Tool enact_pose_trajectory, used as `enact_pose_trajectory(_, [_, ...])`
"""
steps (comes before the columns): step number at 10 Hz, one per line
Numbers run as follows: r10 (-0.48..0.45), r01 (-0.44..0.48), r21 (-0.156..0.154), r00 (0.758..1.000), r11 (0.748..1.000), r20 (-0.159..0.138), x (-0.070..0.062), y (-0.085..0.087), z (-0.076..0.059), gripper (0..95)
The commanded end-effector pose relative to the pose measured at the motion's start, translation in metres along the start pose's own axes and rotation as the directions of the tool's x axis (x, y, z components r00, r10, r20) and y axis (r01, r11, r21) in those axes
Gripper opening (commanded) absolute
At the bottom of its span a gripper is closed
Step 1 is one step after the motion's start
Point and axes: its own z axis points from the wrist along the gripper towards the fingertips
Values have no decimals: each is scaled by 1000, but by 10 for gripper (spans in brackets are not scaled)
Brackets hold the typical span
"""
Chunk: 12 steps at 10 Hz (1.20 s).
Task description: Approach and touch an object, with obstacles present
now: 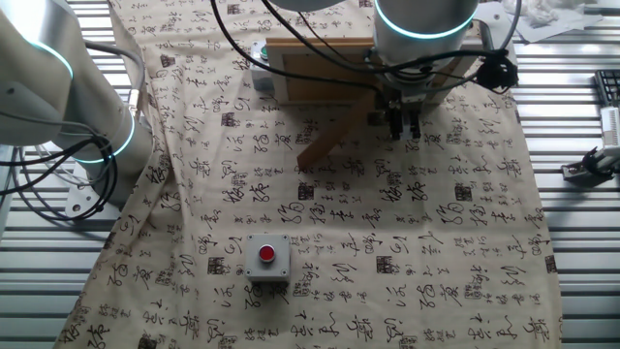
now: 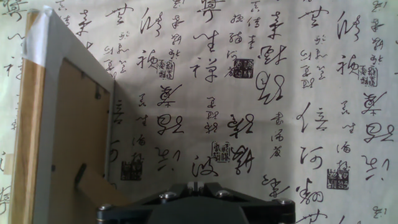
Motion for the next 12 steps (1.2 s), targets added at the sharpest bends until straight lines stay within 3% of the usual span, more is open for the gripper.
enact_pose_trajectory(1, [0,0,-1,1000,1000,1,0,0,0,0])
enact_pose_trajectory(6, [25,-25,20,1000,999,1,1,0,-1,0])
enact_pose_trajectory(7, [32,-32,51,999,998,1,1,0,-1,0])
enact_pose_trajectory(8, [37,-37,58,999,998,1,1,0,-1,0])
enact_pose_trajectory(10, [49,-49,58,999,997,-1,2,-3,-3,0])
enact_pose_trajectory(12, [51,-51,52,999,997,-4,11,-18,-7,0])
